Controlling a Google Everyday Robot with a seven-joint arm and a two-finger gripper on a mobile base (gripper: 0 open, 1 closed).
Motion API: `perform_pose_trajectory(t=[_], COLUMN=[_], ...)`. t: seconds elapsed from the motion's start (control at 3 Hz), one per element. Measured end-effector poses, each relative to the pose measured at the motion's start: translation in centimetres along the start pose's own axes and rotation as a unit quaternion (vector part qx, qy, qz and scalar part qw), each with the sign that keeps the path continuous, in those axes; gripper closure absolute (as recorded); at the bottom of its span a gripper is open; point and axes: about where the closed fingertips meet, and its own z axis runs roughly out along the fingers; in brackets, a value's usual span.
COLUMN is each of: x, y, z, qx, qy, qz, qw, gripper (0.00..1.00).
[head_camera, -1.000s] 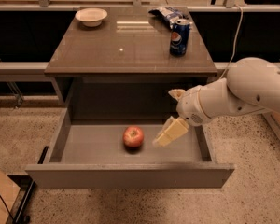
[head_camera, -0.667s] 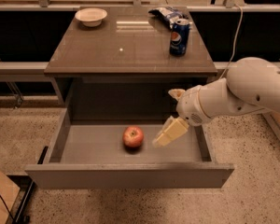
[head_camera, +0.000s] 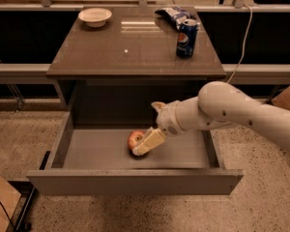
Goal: Pick apple from top drawer and place on counter
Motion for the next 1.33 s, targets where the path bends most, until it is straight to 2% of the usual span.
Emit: perform_pose_trajectory(t=[0.33, 0.67, 1.0, 1.33], x=[0.8, 2.7, 4.3, 4.9], y=[-0.1, -0.2, 0.1, 0.2], z=[4.8, 7.8, 9.1, 9.2], qx=[-0.02, -0.031, -0.036, -0.03], qy=[-0.017, -0.02, -0.017, -0.02], qz=[0.01, 0.032, 0.05, 0.058], qw=[0.9996, 0.9988, 0.9979, 0.9977], gripper=[0.0, 0.0, 0.17, 0.4])
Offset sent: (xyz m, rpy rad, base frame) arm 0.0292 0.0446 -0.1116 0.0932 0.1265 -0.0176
